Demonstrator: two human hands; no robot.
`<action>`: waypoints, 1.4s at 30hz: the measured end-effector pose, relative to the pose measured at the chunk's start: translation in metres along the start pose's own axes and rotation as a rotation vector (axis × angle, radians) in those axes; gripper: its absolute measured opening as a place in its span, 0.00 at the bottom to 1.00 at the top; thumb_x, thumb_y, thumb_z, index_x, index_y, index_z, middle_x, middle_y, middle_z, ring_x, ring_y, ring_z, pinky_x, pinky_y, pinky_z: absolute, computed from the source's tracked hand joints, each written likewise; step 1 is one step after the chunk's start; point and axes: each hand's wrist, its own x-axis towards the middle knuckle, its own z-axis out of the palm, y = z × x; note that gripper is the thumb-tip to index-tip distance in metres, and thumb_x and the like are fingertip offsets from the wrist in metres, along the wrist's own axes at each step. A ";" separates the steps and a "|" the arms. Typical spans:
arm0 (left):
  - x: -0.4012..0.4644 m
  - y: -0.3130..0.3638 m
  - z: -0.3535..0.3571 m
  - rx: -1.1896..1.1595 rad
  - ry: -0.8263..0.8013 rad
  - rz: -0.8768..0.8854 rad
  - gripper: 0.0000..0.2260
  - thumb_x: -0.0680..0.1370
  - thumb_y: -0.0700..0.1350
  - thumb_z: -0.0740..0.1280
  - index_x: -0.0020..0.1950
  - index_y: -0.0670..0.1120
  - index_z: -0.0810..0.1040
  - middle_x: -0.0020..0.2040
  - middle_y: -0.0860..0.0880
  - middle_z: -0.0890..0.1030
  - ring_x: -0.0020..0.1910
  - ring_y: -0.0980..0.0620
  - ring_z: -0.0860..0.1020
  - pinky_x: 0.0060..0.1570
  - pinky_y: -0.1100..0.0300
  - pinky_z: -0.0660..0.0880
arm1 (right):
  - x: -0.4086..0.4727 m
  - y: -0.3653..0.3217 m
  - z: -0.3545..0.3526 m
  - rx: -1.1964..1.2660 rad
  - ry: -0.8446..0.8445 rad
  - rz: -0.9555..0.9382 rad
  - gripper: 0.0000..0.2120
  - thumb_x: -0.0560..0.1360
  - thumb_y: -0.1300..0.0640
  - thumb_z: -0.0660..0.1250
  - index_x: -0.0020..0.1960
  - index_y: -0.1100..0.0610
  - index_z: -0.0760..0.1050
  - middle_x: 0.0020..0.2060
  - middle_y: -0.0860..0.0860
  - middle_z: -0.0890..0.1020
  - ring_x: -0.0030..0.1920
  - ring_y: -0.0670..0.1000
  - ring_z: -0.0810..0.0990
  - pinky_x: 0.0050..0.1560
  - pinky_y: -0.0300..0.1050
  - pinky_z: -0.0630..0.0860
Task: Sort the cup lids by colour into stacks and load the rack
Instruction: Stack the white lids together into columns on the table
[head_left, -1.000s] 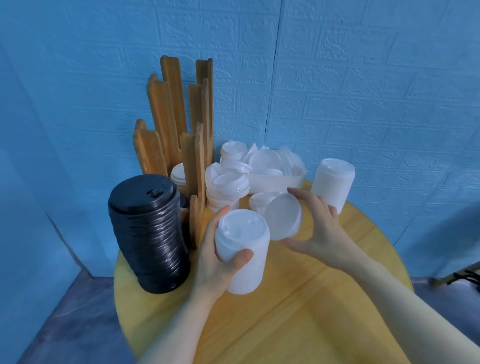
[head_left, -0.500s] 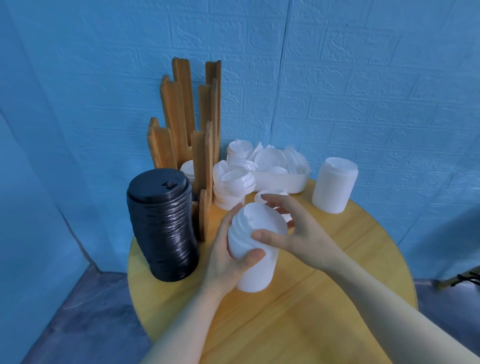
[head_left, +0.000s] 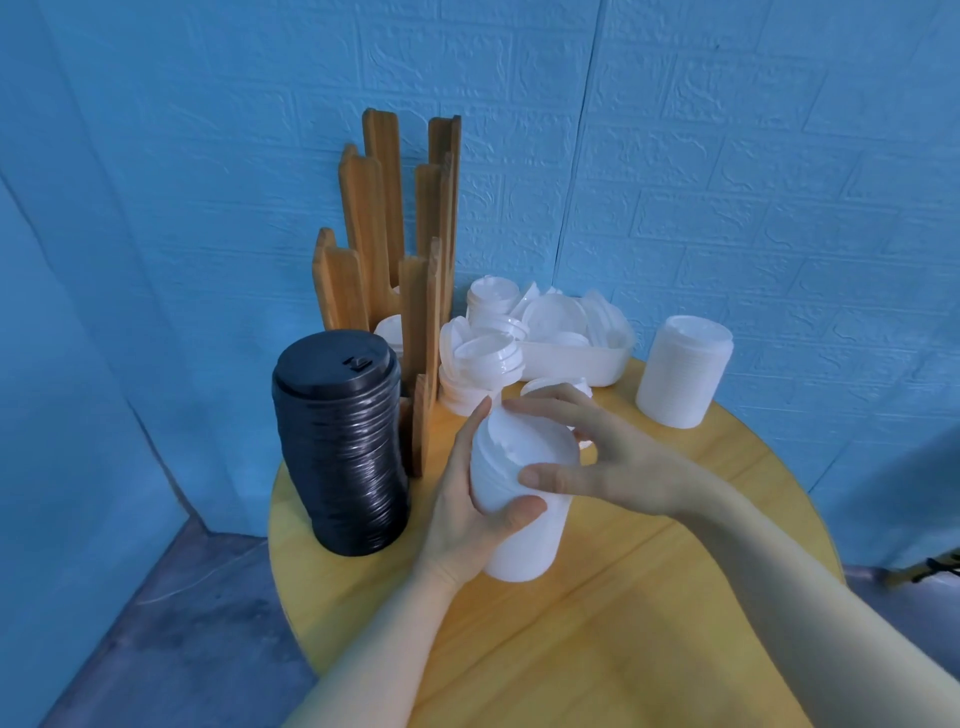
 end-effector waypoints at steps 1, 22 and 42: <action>0.000 -0.001 0.000 0.000 -0.002 -0.002 0.50 0.59 0.72 0.75 0.74 0.54 0.62 0.65 0.72 0.74 0.66 0.67 0.73 0.58 0.73 0.70 | 0.000 0.000 -0.002 -0.003 -0.037 -0.006 0.29 0.71 0.42 0.73 0.70 0.42 0.69 0.63 0.34 0.69 0.66 0.35 0.66 0.59 0.27 0.64; 0.001 0.001 0.001 -0.012 -0.003 0.035 0.51 0.60 0.73 0.75 0.76 0.53 0.60 0.67 0.68 0.74 0.66 0.62 0.75 0.58 0.68 0.73 | -0.001 -0.002 0.035 0.203 0.243 0.100 0.25 0.68 0.44 0.77 0.62 0.44 0.72 0.59 0.40 0.67 0.60 0.33 0.65 0.52 0.29 0.72; 0.006 -0.010 0.001 0.011 0.077 0.061 0.43 0.62 0.75 0.70 0.68 0.50 0.71 0.63 0.58 0.80 0.63 0.56 0.78 0.59 0.65 0.74 | 0.040 0.105 0.016 -0.076 0.595 0.459 0.51 0.59 0.33 0.74 0.75 0.50 0.59 0.69 0.49 0.66 0.72 0.52 0.62 0.71 0.54 0.56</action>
